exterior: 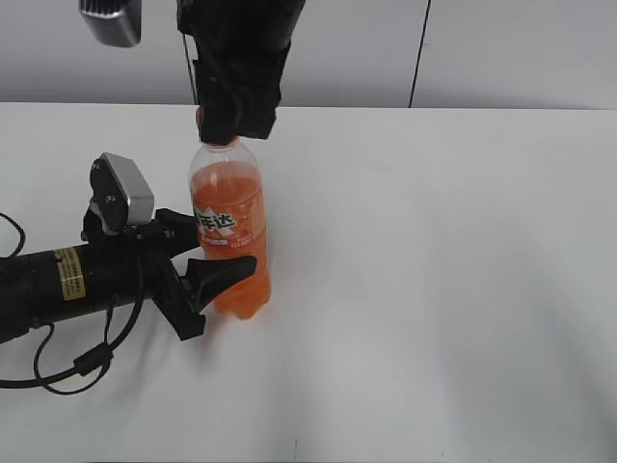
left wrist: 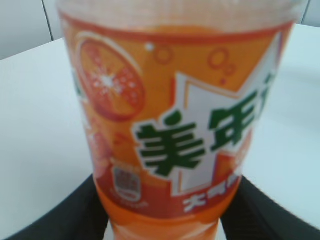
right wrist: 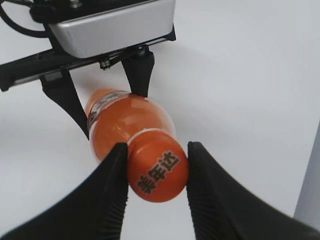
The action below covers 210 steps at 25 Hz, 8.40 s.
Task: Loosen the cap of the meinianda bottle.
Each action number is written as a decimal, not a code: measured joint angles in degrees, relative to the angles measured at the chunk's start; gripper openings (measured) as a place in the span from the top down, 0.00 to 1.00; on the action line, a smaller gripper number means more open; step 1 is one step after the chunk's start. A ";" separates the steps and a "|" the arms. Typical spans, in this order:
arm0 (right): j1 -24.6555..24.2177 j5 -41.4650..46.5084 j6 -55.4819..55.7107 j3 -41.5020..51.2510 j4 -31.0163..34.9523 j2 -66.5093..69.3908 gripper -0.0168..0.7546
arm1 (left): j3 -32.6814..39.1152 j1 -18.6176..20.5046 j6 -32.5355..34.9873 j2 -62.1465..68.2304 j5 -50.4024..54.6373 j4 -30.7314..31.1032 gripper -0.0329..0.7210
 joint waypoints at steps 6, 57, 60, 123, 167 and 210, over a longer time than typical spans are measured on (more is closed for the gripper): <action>0.00 -0.18 -6.91 0.00 -0.10 0.00 0.63 | 0.00 0.00 -0.23 0.00 0.00 -0.17 0.42; -31.33 -0.17 67.45 10.62 -6.75 -12.03 0.63 | 0.00 0.00 -0.23 0.00 0.05 -0.70 0.42; -32.94 -0.17 67.22 13.74 -6.82 -12.09 0.63 | 0.00 0.00 -0.23 0.00 -0.07 -1.35 0.43; -33.63 -48.05 69.47 54.41 -5.00 -3.58 0.49 | 0.00 0.00 -0.23 0.00 -0.01 -3.65 0.43; -33.63 -52.75 69.15 52.23 -9.91 -24.10 0.22 | 2.73 19.09 0.95 -22.22 27.90 -23.55 0.24; -45.63 -0.45 56.00 28.87 -2.70 -30.86 0.22 | -42.44 19.20 19.88 -32.03 131.68 -51.20 0.26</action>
